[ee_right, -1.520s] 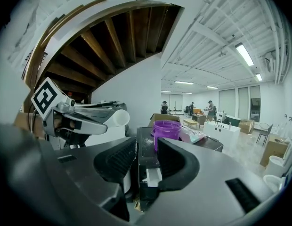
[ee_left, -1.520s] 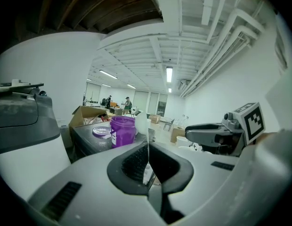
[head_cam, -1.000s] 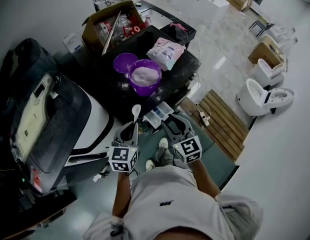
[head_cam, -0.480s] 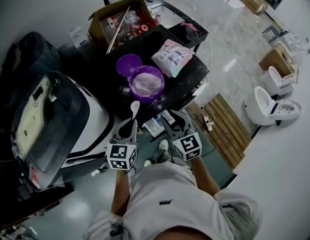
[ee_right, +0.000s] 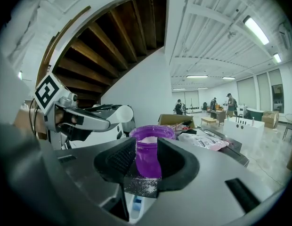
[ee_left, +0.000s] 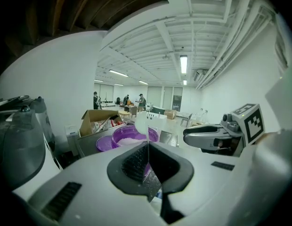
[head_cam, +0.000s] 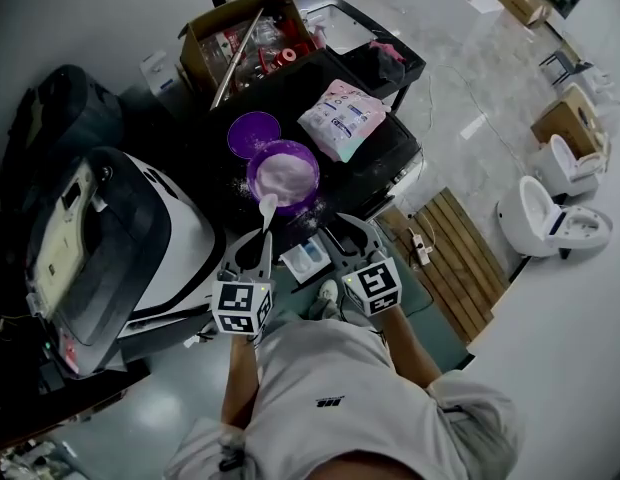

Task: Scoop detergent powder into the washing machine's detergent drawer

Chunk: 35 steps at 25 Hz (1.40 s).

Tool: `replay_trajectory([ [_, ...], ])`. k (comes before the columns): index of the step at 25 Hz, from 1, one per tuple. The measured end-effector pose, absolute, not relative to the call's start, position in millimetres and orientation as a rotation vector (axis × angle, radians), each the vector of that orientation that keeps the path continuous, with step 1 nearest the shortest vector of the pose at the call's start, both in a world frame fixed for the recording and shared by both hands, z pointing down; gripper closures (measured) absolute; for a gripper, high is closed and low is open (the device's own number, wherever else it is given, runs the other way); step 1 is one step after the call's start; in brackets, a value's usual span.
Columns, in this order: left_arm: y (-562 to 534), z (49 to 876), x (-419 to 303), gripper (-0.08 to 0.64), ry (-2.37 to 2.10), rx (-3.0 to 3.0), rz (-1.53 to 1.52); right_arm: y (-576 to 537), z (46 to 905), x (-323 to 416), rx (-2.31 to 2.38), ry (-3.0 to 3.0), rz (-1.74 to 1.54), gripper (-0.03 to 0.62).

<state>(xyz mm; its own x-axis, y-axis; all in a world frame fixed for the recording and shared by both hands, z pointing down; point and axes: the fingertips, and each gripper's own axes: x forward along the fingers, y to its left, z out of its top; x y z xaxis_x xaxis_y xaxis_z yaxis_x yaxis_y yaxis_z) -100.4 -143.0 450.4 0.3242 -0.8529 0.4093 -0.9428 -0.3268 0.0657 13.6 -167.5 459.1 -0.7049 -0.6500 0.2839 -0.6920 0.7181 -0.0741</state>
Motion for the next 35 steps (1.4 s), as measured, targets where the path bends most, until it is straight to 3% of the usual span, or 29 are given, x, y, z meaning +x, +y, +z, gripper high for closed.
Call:
replay_trajectory([
  [35,-263.4,501.2,-104.0,0.543,-0.941,2.259,0.992,-259.5,481.8,10.5,1.392,-2.447,0.328,0.451],
])
